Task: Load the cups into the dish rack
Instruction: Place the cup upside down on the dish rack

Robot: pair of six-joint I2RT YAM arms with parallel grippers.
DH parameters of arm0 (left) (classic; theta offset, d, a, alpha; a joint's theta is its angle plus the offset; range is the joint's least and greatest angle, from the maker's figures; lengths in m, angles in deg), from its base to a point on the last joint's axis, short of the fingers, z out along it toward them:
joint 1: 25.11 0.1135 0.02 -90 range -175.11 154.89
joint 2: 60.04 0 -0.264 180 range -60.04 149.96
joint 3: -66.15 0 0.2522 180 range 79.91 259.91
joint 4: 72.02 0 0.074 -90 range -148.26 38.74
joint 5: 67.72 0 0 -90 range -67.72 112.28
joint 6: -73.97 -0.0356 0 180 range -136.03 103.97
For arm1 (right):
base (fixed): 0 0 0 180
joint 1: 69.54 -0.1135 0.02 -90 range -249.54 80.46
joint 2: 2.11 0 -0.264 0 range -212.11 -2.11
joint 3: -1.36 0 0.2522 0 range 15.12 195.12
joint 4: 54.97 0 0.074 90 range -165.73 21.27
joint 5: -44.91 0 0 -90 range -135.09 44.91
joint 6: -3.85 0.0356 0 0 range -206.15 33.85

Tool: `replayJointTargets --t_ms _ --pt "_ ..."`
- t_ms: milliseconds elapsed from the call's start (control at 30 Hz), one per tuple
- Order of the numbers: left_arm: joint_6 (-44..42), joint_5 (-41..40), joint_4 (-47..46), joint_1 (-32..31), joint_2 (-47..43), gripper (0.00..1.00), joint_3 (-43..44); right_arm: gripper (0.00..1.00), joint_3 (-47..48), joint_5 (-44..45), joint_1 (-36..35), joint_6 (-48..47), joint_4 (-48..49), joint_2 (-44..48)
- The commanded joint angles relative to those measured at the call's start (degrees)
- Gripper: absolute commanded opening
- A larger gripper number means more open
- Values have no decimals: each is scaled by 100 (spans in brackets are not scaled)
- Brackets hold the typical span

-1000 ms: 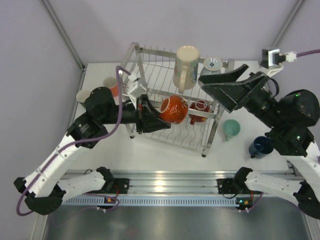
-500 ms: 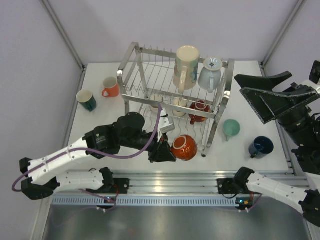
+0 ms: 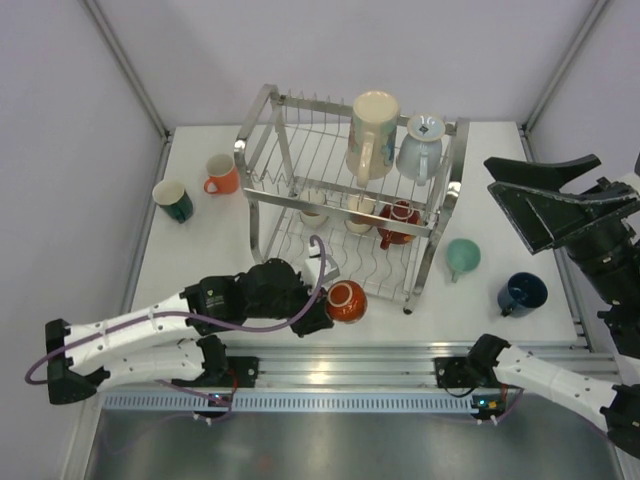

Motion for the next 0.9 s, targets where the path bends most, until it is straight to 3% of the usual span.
replayJointTargets --t_ms 0,333,867 --pt "251 -687 -1327 -22 -422 0 -341 100 -41 168 15 -222 -95 58" --pt "550 -1918 -1769 -22 350 0 -563 99 -234 362 15 -407 -244 339" --pt "779 -2165 -2358 75 1573 0 25 99 -260 651 15 -627 -658 611"
